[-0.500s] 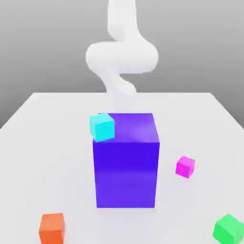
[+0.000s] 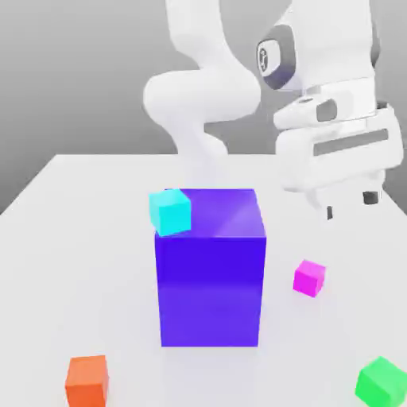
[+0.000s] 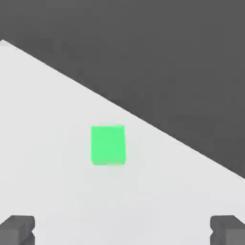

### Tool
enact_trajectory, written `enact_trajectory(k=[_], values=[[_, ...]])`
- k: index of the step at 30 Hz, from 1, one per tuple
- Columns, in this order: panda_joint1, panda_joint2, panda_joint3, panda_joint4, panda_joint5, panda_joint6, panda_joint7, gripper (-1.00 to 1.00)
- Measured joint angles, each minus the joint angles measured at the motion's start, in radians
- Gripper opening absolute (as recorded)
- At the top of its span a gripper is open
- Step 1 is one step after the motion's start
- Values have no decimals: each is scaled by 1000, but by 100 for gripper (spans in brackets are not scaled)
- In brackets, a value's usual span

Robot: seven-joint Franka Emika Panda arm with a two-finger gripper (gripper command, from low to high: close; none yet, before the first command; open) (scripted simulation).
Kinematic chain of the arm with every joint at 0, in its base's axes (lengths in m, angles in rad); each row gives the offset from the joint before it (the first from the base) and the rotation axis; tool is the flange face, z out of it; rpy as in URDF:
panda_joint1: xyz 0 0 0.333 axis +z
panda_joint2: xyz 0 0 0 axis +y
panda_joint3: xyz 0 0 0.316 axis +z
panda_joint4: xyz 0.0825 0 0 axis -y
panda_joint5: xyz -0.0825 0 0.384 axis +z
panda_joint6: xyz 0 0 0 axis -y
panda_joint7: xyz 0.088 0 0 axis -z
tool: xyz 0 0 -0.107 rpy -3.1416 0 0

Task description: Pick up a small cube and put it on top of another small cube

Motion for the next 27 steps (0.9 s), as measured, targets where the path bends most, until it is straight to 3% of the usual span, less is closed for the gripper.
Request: enact_trajectory(k=[6,9,13,16,17,24,27], values=[[108,171,94,-171,-12,151,-35,0],[113,269,101,-185,-62,230,-13,0],[201,405,-24,-164,-198,341,77,0],[315,504,-138,-148,-214,423,93,0],[339,529,-159,-144,-211,444,93,-100],[342,532,-164,-144,-216,446,97,-100],[275,453,-94,-156,-193,381,75,-100]])
